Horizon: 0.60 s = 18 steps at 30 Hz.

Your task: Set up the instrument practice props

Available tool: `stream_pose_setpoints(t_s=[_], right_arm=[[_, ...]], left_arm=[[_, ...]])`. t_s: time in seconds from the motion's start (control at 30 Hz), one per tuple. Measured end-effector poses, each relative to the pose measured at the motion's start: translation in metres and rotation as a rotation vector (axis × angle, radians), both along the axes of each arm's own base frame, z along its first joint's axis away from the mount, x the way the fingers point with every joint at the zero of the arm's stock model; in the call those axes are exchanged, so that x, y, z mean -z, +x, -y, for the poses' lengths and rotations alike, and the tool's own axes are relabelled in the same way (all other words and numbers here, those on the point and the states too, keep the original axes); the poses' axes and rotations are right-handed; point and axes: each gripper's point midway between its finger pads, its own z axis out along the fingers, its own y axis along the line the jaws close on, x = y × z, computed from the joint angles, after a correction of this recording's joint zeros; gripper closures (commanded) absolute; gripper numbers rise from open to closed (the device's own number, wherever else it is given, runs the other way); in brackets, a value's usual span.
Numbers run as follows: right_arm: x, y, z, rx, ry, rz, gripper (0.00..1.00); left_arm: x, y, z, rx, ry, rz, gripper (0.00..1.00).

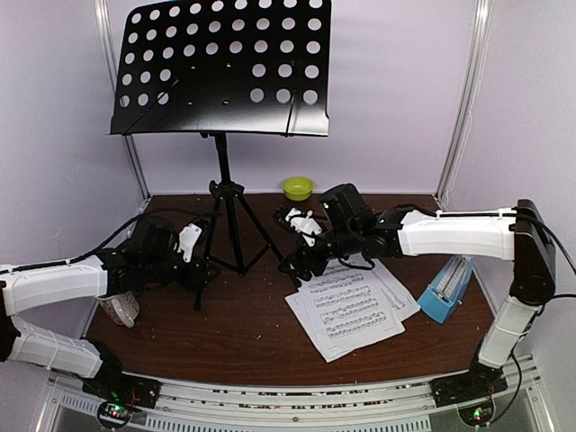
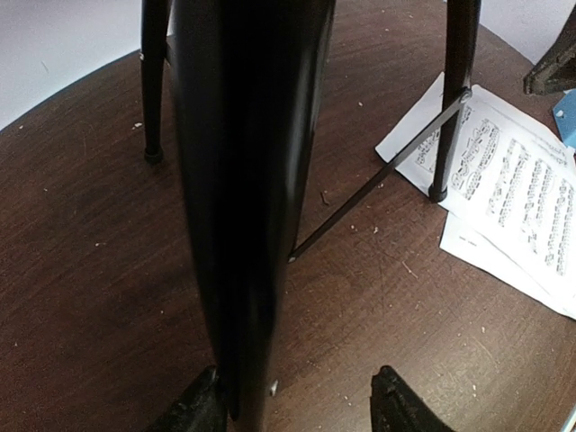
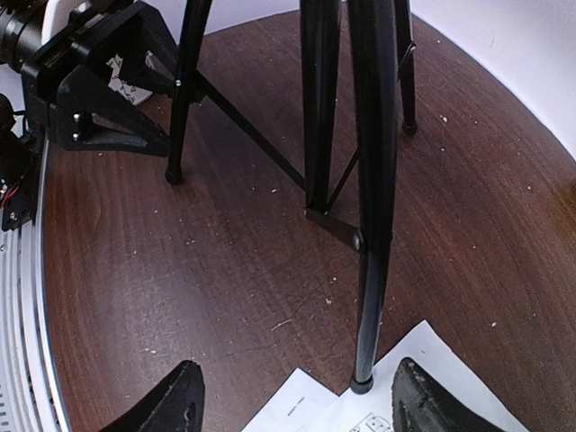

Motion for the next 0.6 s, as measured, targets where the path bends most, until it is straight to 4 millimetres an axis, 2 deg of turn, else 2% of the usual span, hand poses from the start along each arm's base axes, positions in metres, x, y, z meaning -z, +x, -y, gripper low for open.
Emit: stream_pose_setpoints(t_s=[0.17, 0.33, 0.6], right_arm=[[-0.001, 0.023, -0.010, -0.018, 0.020, -0.004, 0.28], [0.001, 0.035, -0.020, -0.047, 0.028, 0.002, 0.29], [0.025, 0.043, -0.033, -0.093, 0.000, -0.022, 0.35]], left_arm=[[0.009, 0.002, 0.001, 0.007, -0.005, -0.030, 0.43], [0.014, 0.004, 0.005, 0.020, -0.016, -0.044, 0.44], [0.016, 0.012, 0.007, 0.014, -0.046, -0.031, 0.47]])
